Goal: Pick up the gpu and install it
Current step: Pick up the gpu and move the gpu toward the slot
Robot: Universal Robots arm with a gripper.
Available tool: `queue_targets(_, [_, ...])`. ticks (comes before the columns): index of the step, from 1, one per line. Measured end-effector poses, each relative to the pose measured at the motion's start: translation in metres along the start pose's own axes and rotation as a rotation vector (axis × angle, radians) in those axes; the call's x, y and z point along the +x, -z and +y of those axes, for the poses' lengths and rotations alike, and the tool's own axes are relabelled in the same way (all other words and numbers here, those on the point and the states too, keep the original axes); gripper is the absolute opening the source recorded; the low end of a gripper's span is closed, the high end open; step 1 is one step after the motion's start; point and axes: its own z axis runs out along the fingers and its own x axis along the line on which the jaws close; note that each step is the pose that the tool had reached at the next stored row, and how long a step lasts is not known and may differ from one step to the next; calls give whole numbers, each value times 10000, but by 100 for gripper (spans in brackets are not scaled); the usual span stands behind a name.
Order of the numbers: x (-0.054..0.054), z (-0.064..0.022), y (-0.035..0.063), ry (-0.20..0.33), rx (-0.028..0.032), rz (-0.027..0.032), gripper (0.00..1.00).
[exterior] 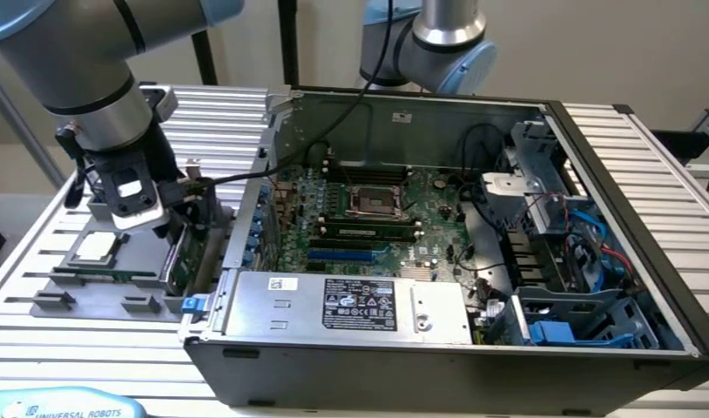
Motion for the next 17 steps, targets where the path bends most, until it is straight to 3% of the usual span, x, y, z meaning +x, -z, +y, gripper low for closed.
queue_targets(10, [14, 30, -23, -21, -5, -62, 58])
queue_targets(11, [18, 30, -25, -19, -7, -86, 58])
queue_targets(12, [22, 30, -28, -16, -13, -119, 51])
queue_targets(15, [32, 28, -39, 23, -32, -266, 51])
queue_targets(17, [36, 27, -42, 40, -40, -315, 51])
